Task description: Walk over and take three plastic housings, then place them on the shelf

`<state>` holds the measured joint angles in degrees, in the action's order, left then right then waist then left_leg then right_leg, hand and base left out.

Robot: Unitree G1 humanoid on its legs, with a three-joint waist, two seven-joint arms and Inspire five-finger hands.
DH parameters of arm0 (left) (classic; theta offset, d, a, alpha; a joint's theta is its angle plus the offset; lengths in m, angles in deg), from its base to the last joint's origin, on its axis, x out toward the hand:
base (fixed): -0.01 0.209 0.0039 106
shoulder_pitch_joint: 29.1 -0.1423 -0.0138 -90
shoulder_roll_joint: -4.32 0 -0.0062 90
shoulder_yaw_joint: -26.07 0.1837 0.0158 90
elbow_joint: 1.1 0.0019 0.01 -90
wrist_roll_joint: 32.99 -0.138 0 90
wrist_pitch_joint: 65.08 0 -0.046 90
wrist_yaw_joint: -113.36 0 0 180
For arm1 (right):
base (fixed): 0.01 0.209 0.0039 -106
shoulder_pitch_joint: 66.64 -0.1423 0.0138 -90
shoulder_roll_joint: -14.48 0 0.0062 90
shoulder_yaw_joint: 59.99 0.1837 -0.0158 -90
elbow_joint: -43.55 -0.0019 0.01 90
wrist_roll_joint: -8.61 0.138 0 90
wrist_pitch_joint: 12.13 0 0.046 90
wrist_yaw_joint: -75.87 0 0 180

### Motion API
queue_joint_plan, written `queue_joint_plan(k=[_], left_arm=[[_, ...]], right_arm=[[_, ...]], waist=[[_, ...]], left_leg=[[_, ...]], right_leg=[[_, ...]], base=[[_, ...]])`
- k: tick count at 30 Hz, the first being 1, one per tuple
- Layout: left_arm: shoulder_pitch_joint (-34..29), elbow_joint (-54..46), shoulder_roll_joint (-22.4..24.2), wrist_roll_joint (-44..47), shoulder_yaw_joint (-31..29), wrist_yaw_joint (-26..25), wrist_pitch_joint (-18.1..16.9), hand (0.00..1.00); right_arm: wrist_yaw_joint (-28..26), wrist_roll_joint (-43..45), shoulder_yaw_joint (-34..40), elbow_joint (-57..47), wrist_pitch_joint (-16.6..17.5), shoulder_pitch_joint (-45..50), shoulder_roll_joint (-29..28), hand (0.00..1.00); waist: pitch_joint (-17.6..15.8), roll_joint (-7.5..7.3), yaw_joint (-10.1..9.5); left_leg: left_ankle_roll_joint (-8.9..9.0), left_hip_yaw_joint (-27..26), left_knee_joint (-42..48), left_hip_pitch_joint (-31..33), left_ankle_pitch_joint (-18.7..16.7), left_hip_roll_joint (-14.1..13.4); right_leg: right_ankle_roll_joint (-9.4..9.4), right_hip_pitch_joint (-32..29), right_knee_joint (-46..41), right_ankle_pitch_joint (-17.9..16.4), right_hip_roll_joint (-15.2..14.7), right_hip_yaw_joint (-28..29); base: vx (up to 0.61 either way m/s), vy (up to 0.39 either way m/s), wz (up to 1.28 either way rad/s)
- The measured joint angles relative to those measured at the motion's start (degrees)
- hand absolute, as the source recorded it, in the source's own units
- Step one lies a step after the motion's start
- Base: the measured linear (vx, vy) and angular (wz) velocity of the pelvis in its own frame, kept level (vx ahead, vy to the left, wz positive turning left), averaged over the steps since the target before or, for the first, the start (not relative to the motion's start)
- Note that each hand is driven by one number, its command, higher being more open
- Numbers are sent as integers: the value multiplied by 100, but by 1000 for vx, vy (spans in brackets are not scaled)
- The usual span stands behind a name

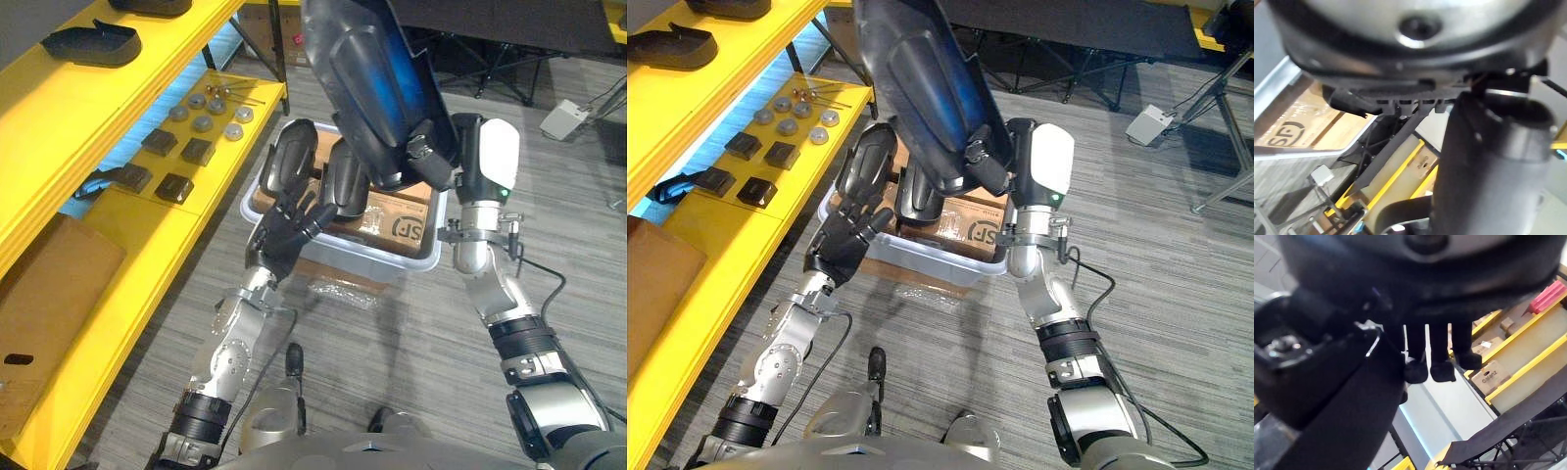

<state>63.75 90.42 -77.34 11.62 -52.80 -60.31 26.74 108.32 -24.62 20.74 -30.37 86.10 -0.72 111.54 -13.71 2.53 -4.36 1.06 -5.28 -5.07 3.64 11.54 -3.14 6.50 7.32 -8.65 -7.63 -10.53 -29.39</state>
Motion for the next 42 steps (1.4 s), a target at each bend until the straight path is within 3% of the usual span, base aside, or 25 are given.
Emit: queue_joint_plan(k=[10,17,26,31,41,42], left_arm=[[-8,609,-197,-239,458,-476,101,100],[-28,581,-145,316,456,-313,7,100],[-38,272,-117,698,353,-231,-156,100],[-39,224,-119,675,357,-69,24,100],[-266,5,87,175,93,48,459,100],[-350,5,95,175,95,50,481,0]], right_arm=[[-263,271,-1036,353,249,592,-937,0],[-340,302,-1119,456,246,1004,-989,0],[-177,223,-1394,596,249,1377,-1039,0],[210,212,-1367,593,260,1375,-1036,0],[177,274,-1161,497,662,1297,-970,0],[148,282,-1167,413,722,1298,-972,0]], waist=[[287,-88,-94],[387,-159,-163],[481,-228,-68],[517,-234,-76],[601,-113,-24],[617,-86,-21]], left_leg=[[1,54,2,-20,-2,4],[-1,66,0,-21,-2,66],[6,74,-2,-43,-31,36],[32,69,-1,-44,-51,40],[-19,79,10,-73,-11,66],[-17,81,3,-73,-13,65]], right_leg=[[9,209,349,170,112,-27],[29,327,595,299,122,-50],[17,355,605,301,159,-46],[17,355,606,308,164,-38],[16,360,573,307,162,-44],[14,351,573,305,163,-45]], base=[[4,-17,3],[0,-2,1],[-27,-8,0],[-7,-2,0],[0,0,0],[0,0,0]])
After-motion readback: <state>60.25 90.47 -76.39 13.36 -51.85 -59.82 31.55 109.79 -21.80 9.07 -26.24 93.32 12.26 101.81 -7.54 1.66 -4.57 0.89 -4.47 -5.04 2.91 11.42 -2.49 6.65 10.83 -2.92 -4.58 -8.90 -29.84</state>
